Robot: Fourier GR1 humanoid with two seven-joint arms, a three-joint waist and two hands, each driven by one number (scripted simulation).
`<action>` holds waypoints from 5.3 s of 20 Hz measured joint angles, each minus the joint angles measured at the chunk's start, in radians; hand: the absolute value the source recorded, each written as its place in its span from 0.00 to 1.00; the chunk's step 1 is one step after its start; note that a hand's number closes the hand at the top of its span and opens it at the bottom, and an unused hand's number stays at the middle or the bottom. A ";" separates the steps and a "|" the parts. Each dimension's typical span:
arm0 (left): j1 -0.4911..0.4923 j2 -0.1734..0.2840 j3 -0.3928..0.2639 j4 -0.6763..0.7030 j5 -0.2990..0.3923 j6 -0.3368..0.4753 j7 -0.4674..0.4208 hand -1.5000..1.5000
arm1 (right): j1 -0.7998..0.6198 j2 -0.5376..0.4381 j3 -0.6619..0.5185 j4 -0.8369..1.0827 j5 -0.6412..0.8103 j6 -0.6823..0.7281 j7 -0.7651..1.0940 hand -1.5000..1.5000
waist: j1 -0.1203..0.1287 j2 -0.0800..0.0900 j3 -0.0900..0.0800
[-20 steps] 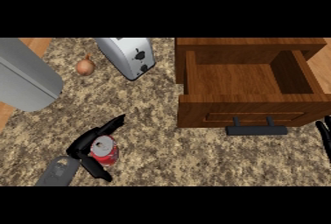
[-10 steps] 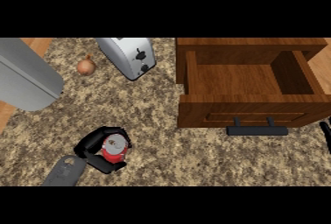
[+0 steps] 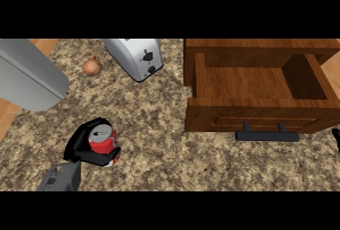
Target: Pick up the can, place it into the drawer and close the drawer
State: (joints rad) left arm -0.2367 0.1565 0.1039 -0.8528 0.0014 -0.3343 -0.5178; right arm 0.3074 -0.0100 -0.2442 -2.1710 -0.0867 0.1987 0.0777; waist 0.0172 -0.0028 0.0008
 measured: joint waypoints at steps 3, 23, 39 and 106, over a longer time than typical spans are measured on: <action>-0.017 -0.032 0.083 -0.018 0.045 0.136 0.032 1.00 | 0.002 -0.001 -0.006 -0.001 -0.011 0.005 -0.001 0.00 | -0.006 0.000 0.000; -0.182 -0.144 -0.091 -0.528 0.004 0.460 0.519 1.00 | 0.008 -0.001 -0.007 -0.025 -0.020 0.003 0.006 0.00 | -0.022 0.001 0.000; -0.653 -0.156 -0.291 -0.411 0.002 0.737 0.791 1.00 | -0.006 -0.005 -0.043 -0.029 -0.042 0.009 0.016 0.00 | -0.034 0.003 0.000; -1.183 -0.156 -0.740 0.487 0.565 1.116 0.455 0.00 | -0.197 -0.049 0.011 0.015 0.022 0.000 0.067 0.00 | -0.152 0.035 0.002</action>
State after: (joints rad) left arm -1.4197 0.0002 -0.6365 -0.3660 0.5662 0.7814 -0.0626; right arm 0.1101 -0.0593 -0.2332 -2.1561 -0.0647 0.1987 0.1443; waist -0.1345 0.0327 0.0025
